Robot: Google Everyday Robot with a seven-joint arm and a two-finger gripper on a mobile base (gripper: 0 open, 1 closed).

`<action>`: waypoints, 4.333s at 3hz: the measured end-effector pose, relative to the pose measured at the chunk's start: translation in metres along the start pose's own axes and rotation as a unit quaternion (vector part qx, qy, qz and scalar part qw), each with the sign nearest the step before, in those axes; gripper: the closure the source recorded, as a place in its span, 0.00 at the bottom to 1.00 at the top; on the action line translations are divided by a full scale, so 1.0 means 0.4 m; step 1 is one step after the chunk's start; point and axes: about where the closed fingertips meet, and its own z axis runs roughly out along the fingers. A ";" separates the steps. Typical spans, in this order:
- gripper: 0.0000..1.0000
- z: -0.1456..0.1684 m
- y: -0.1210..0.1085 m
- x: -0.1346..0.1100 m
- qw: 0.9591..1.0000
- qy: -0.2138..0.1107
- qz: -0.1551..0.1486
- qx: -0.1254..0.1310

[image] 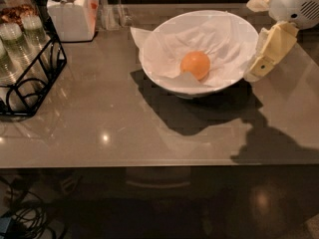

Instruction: Pick orange from white bowl

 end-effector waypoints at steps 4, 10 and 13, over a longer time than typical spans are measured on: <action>0.23 0.111 -0.050 -0.093 0.997 -0.071 -0.009 -0.031; 0.17 0.447 -0.090 -0.094 0.988 -0.062 0.004 -0.145; 0.35 0.488 -0.096 -0.015 0.987 -0.017 0.023 -0.160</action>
Offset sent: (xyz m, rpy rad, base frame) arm 0.0152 0.0232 -0.0019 0.0419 0.0068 0.0546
